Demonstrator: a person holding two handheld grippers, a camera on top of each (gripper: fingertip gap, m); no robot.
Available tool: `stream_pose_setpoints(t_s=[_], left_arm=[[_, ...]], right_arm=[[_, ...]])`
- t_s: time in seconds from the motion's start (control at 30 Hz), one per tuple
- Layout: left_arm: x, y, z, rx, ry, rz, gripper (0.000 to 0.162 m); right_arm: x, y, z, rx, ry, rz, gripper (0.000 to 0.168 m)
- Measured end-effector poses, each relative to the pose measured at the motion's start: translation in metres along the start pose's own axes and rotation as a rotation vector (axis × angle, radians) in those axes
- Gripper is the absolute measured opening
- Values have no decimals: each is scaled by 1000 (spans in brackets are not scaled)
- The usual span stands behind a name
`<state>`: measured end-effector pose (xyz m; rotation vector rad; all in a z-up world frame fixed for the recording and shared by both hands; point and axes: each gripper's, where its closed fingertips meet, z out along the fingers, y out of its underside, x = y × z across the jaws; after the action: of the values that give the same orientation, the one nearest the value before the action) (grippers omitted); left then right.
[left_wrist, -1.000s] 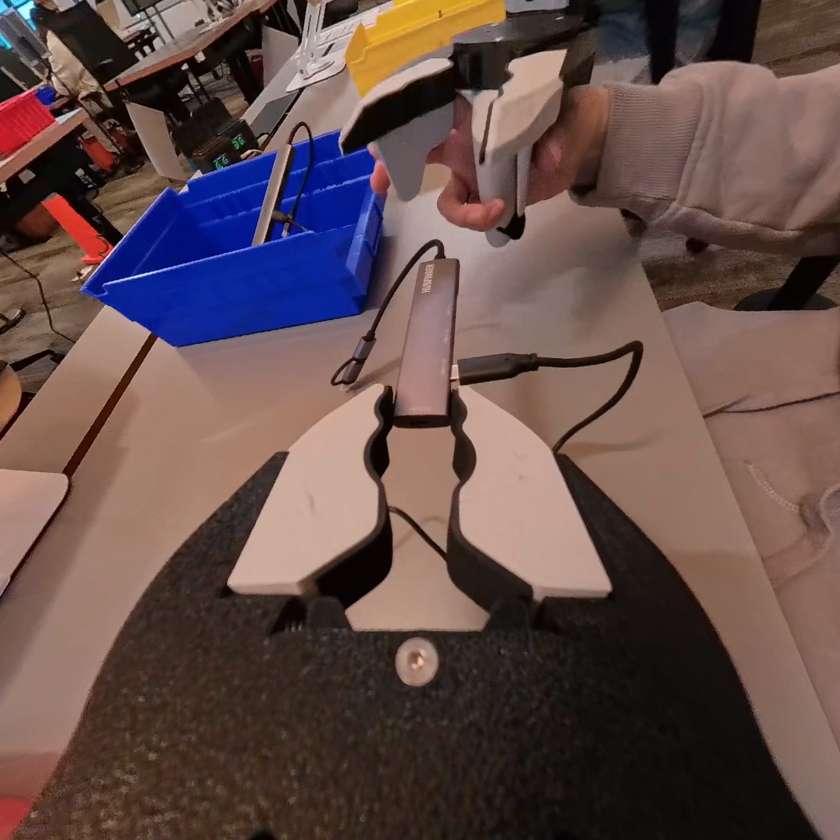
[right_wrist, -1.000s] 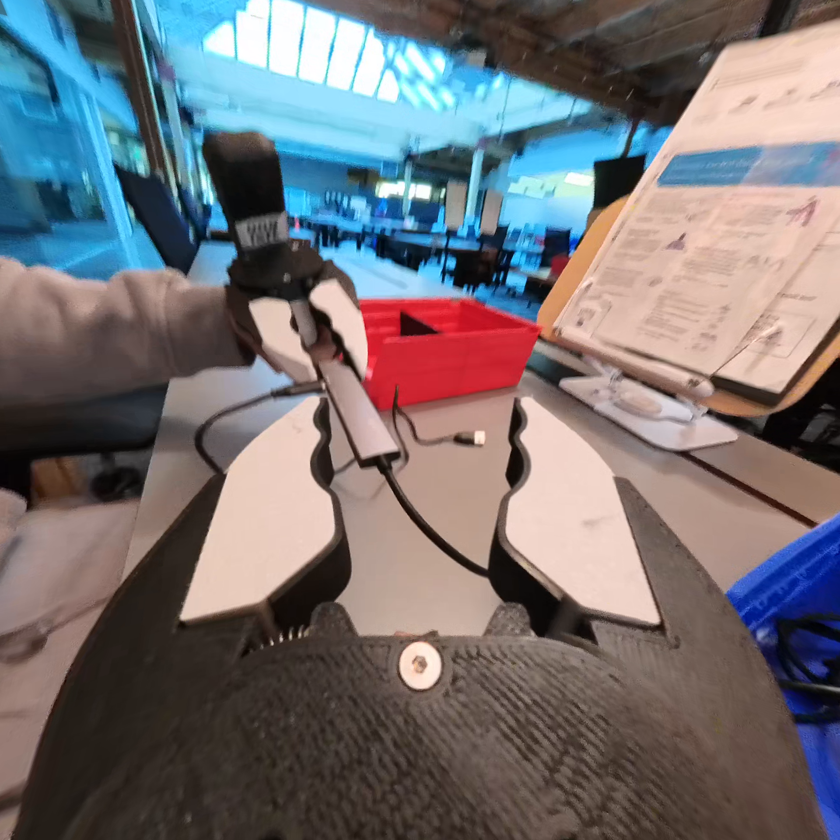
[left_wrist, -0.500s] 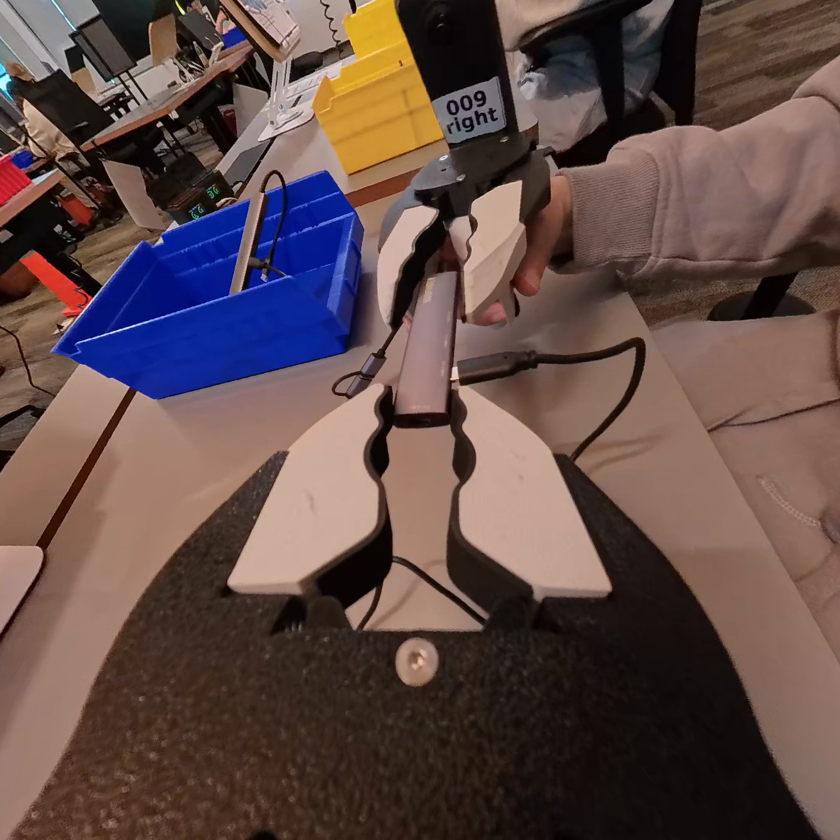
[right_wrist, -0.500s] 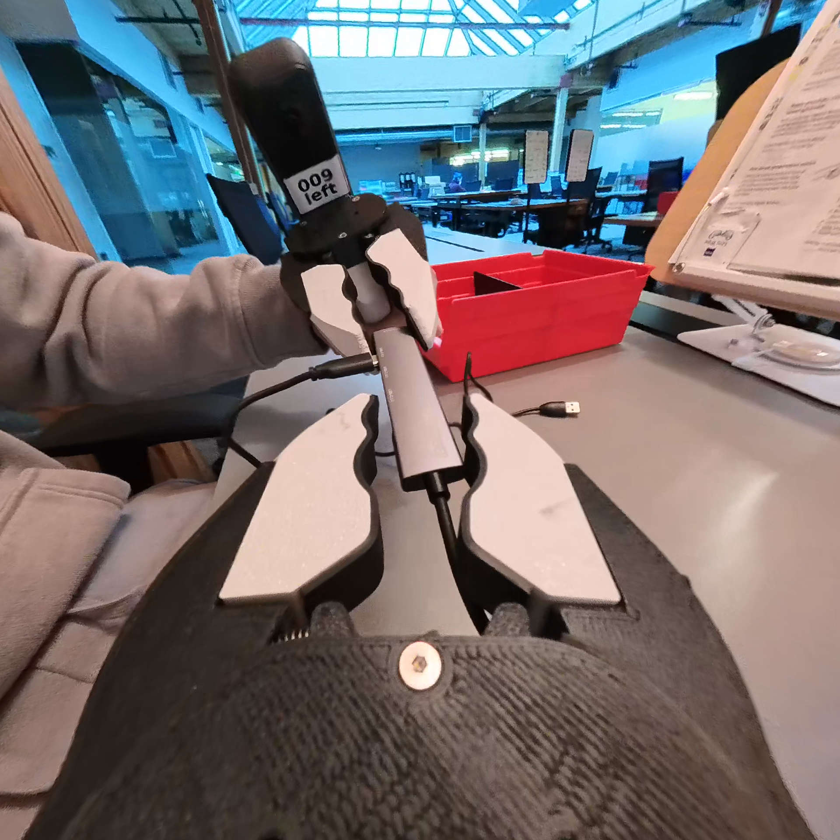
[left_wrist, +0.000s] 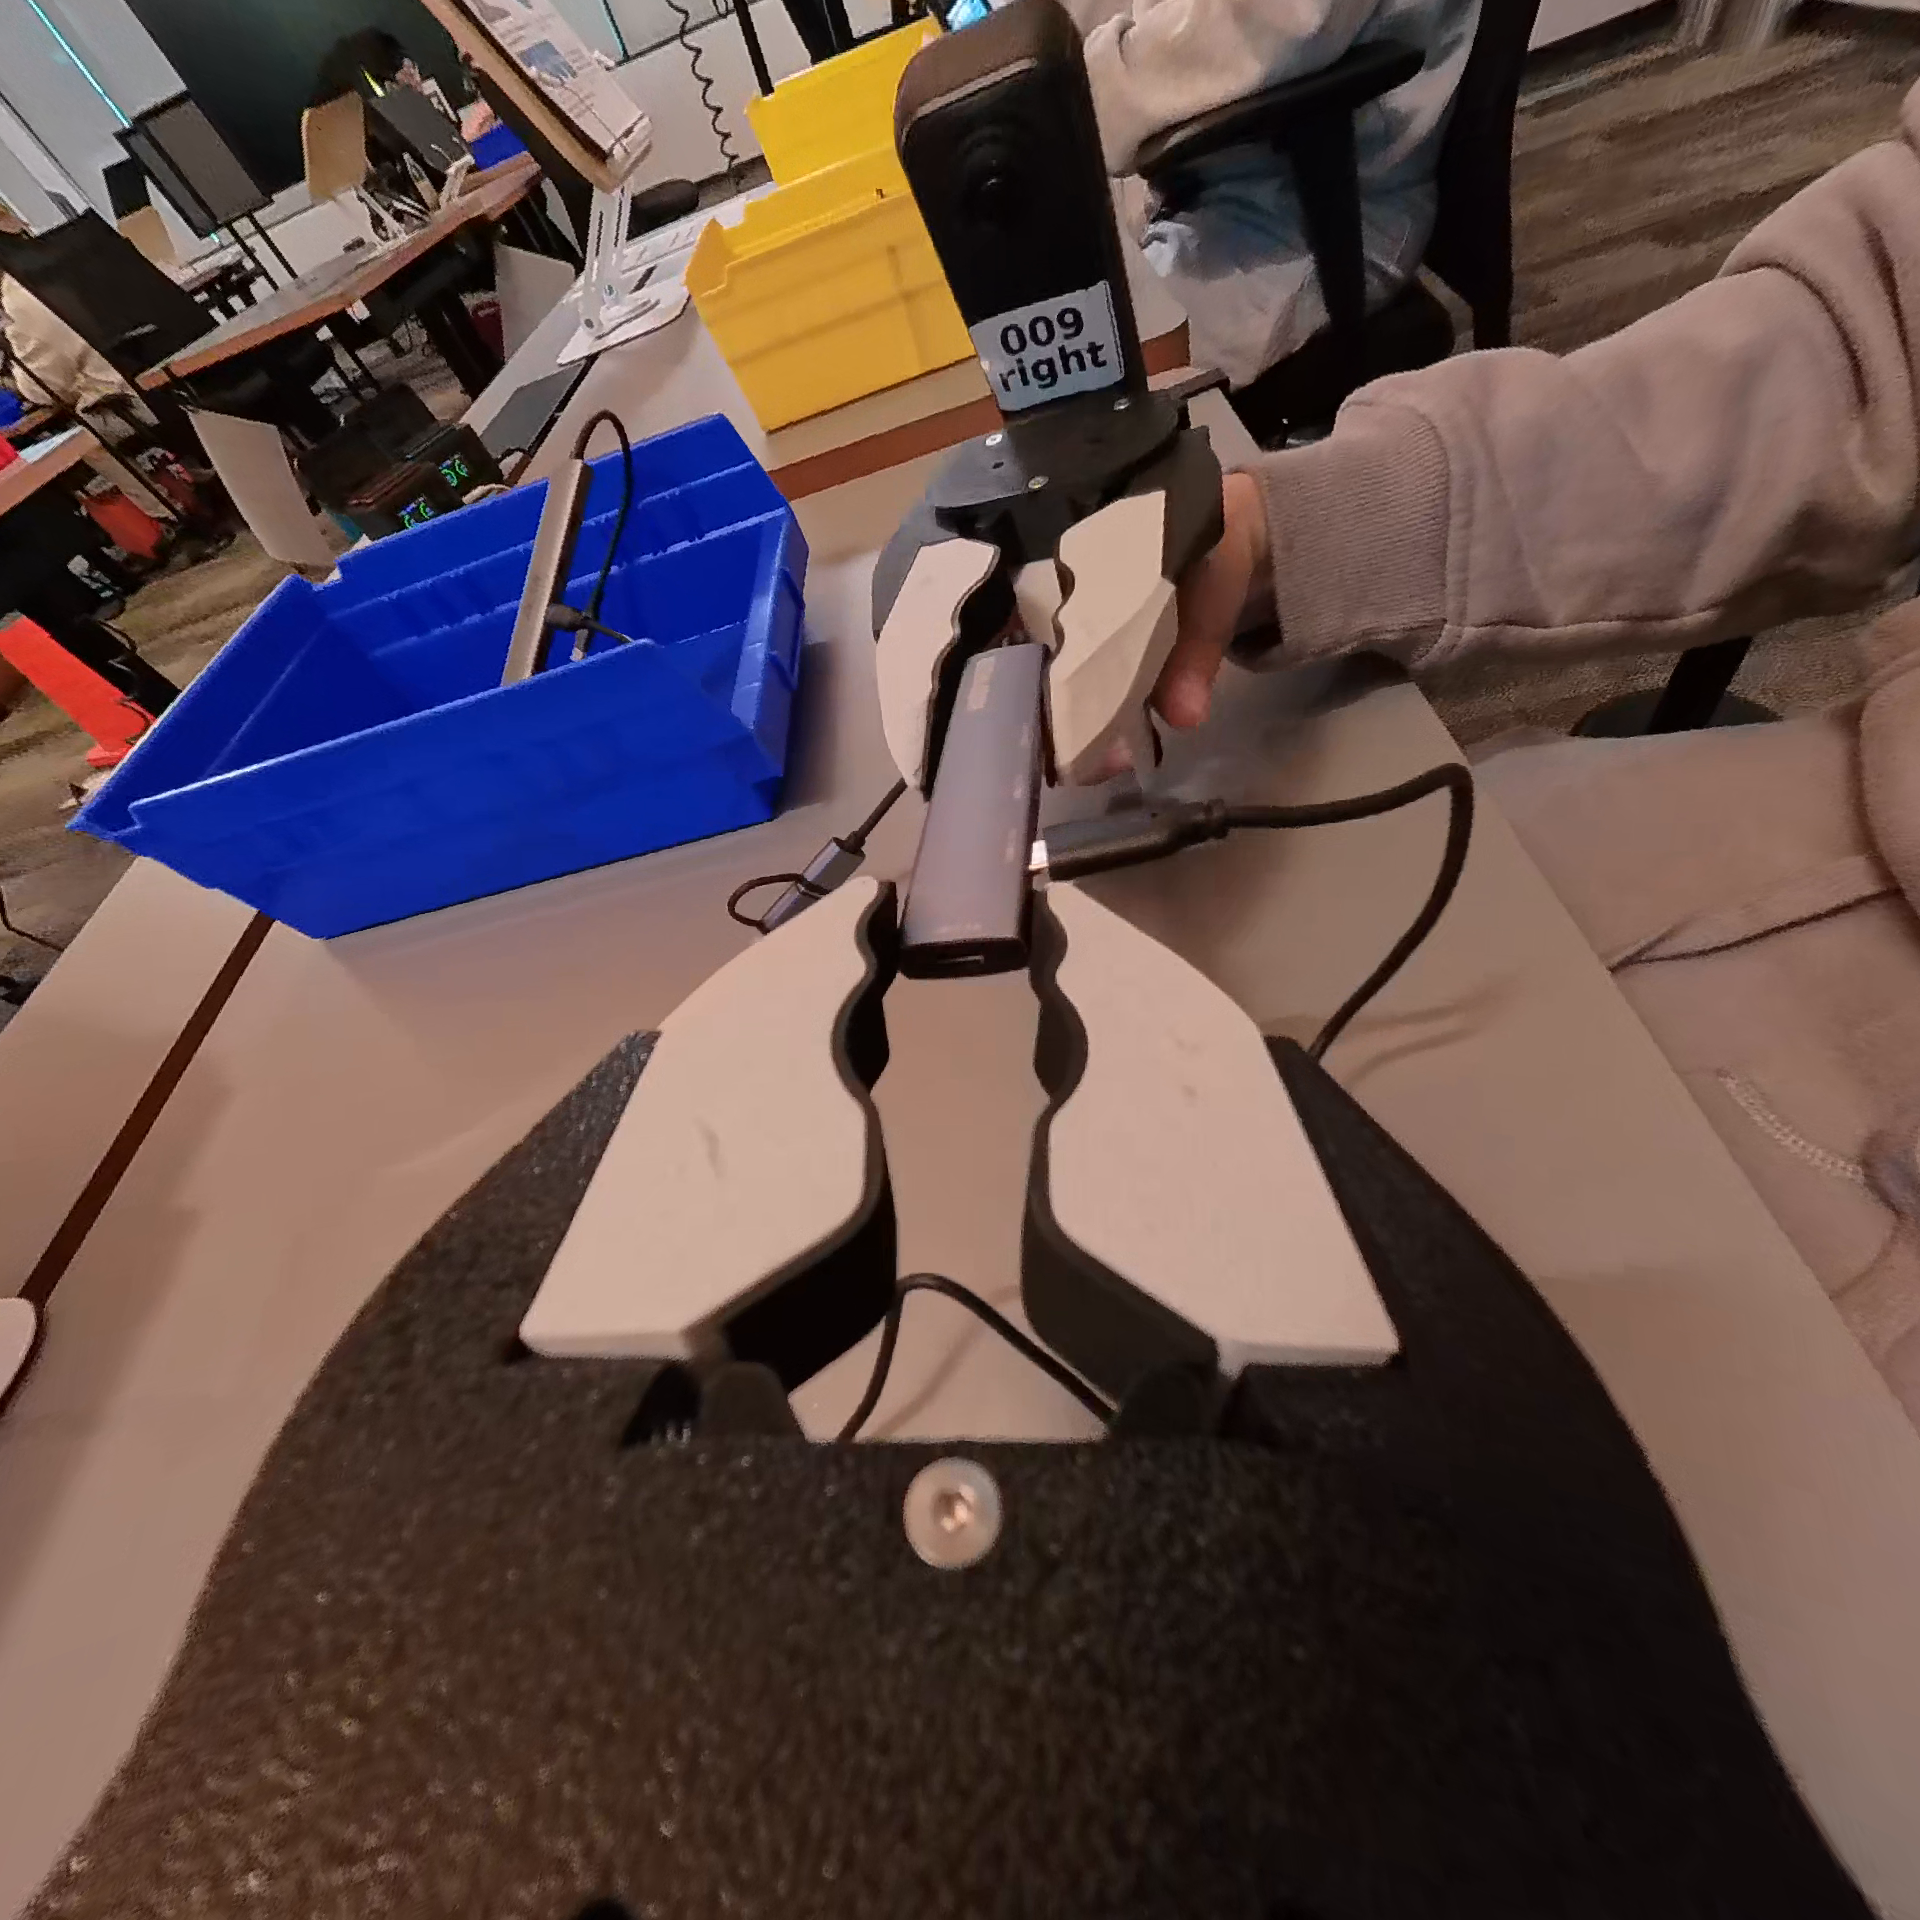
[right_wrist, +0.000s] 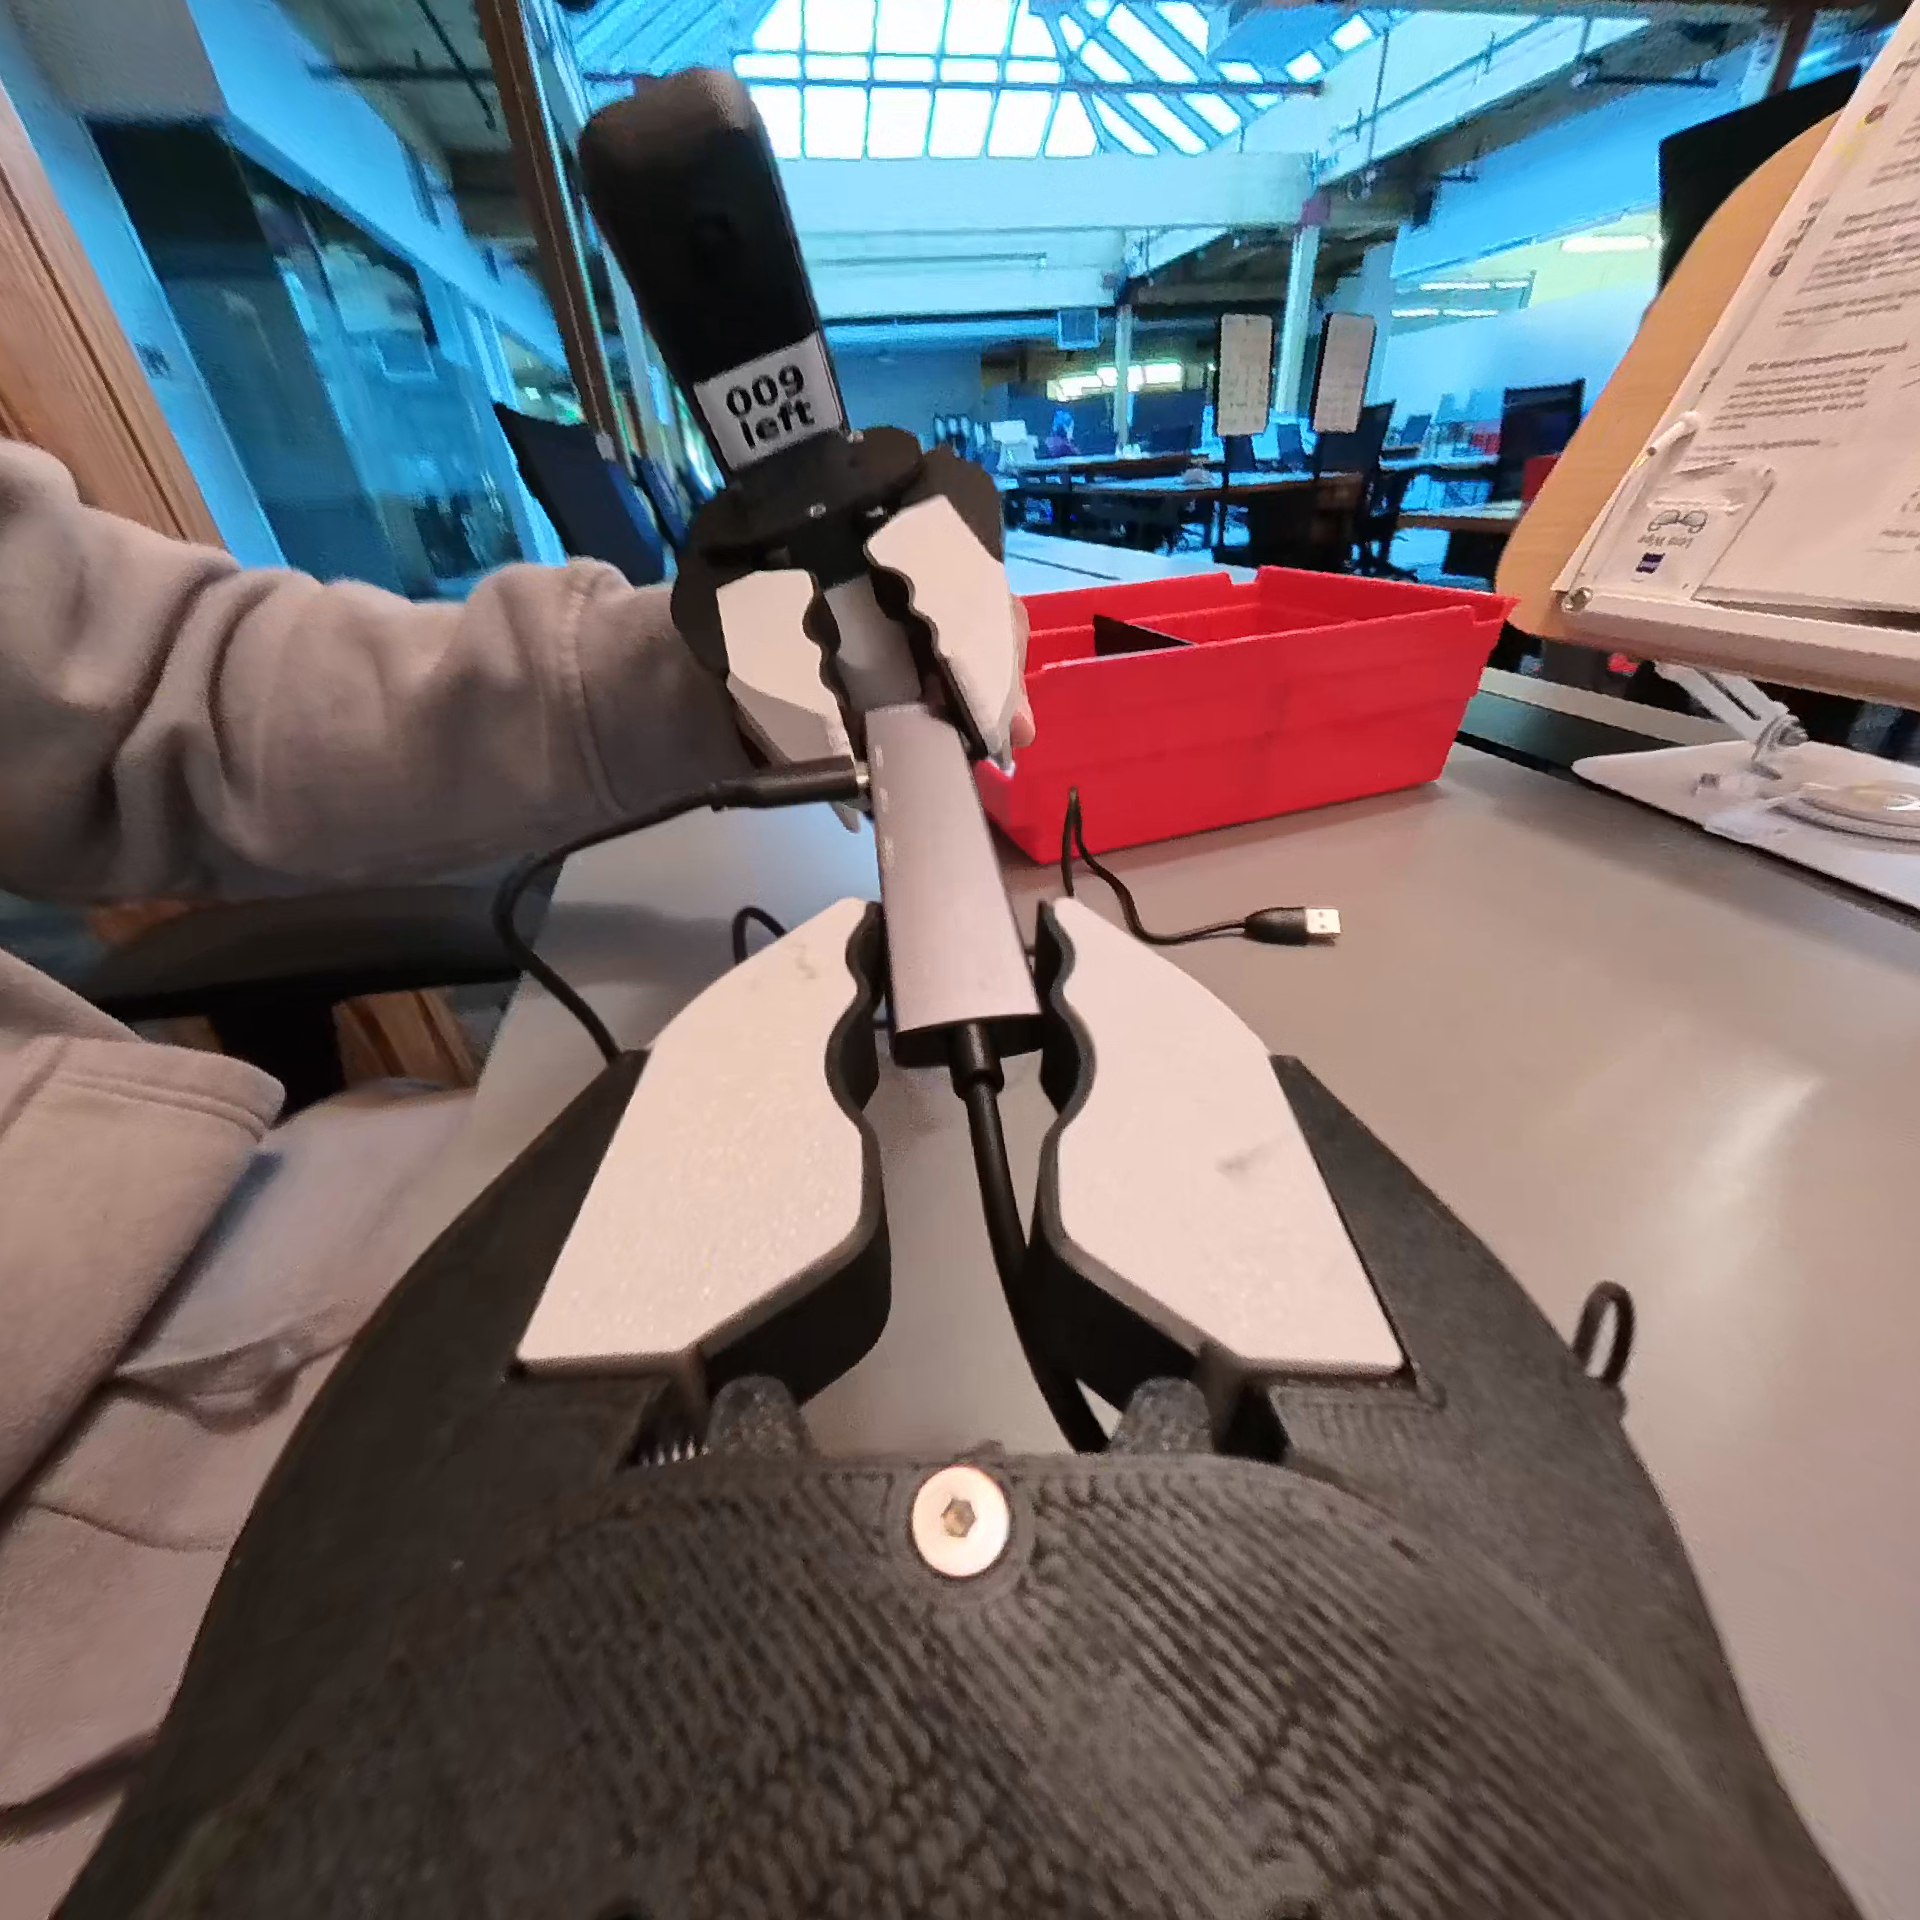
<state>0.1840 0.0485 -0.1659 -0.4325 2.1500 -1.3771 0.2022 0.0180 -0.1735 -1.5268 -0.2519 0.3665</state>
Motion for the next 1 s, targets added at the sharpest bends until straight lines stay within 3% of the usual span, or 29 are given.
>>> stream_pose_setpoints(t_s=[0.23,0.47,0.57,0.7,0.8,1.0], left_arm=[[-6,9,-4,27,-4,-1,25],[-28,19,-4,9,-120,-104,26],[-45,20,-15,-29,-234,-158,43],[-62,6,-37,-54,-509,-341,43],[-48,-1,-27,-82,-596,-483,48],[-46,9,3,-142,-760,-395,40]], right_arm=[[-2,-2,5,45,-3,2,24],[14,-3,7,45,147,-70,25],[34,-6,-2,73,265,-6,25],[55,-7,-13,80,441,-6,25],[66,-6,-18,72,575,-35,25],[61,-7,-14,83,556,-32,25]])
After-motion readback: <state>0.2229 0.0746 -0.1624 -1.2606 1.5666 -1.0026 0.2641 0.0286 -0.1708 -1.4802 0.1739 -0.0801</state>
